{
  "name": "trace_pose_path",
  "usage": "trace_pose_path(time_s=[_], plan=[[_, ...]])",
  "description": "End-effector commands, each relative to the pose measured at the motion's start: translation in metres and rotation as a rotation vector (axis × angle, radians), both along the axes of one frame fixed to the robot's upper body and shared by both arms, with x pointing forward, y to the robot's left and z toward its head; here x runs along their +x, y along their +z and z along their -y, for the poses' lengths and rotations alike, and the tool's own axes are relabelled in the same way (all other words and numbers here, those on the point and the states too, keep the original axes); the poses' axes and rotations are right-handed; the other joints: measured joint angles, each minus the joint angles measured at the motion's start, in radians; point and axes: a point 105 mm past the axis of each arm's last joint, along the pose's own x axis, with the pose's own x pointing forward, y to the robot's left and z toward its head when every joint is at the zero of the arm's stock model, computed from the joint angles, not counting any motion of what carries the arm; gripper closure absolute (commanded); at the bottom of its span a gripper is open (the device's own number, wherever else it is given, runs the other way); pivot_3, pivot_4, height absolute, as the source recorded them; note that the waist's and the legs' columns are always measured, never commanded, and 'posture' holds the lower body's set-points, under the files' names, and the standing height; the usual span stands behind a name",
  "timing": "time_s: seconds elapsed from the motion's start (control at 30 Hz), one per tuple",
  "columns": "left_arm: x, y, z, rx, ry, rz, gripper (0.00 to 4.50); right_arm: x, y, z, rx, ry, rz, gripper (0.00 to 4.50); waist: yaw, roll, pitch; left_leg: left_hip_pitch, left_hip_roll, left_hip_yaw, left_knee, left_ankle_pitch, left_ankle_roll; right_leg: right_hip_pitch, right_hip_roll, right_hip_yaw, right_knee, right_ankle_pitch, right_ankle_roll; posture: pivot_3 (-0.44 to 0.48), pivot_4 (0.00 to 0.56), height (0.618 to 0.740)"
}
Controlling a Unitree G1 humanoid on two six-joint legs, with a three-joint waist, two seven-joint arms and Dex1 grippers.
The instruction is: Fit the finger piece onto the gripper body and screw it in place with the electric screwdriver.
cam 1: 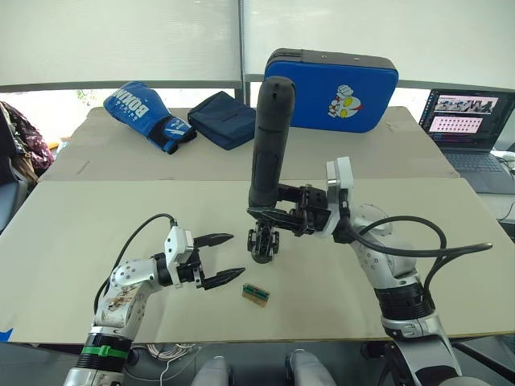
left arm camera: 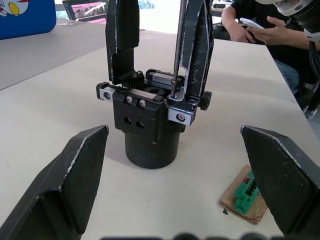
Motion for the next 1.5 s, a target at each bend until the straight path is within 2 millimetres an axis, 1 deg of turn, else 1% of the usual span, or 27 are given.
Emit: trace_pose_path(time_s=[0.03,0.87,1.07,1.47,1.5], plan=[[0.0002,0.0083,0.0044,-0.005,-0.013,0.035,0.0,-0.0019,0.0076,-0.0029,0.006,0.012,0.038,2.61,0.0,0.0,0.0,0.0,0.0,0.0,0.0,0.0,0.0,0.0,0.0,0.0,0.0,0.0,0.0,0.0,0.15,0.74],[-0.0006,0.0063,0.0036,-0.003,-0.009,0.028,0.0,0.0001,0.0025,-0.0023,0.0,0.013,-0.007,2.61,0.0,0.0,0.0,0.0,0.0,0.0,0.0,0.0,0.0,0.0,0.0,0.0,0.0,0.0,0.0,0.0,0.15,0.74],[-0.0008,0.0065,0.0044,-0.003,-0.009,0.028,0.0,0.0011,0.0029,-0.0013,0.017,0.015,-0.041,2.61,0.0,0.0,0.0,0.001,0.0,0.0,0.0,0.0,0.0,0.0,0.0,0.0,0.0,0.0,0.0,0.0,0.15,0.74],[-0.0015,0.006,0.0051,-0.002,-0.011,0.027,0.0,0.0019,-0.0005,-0.0016,-0.003,0.004,-0.025,2.61,0.0,0.0,0.0,0.001,0.0,-0.001,0.0,0.0,0.0,0.0,0.0,0.0,0.0,0.0,0.0,0.0,0.15,0.74],[-0.0016,0.0057,0.0049,-0.001,-0.011,0.027,0.0,0.0022,0.0003,-0.0016,-0.004,-0.003,0.001,2.61,0.0,0.0,0.0,0.001,0.0,-0.001,0.0,0.0,0.0,0.0,0.0,0.0,0.0,0.0,0.0,0.0,0.15,0.74]])
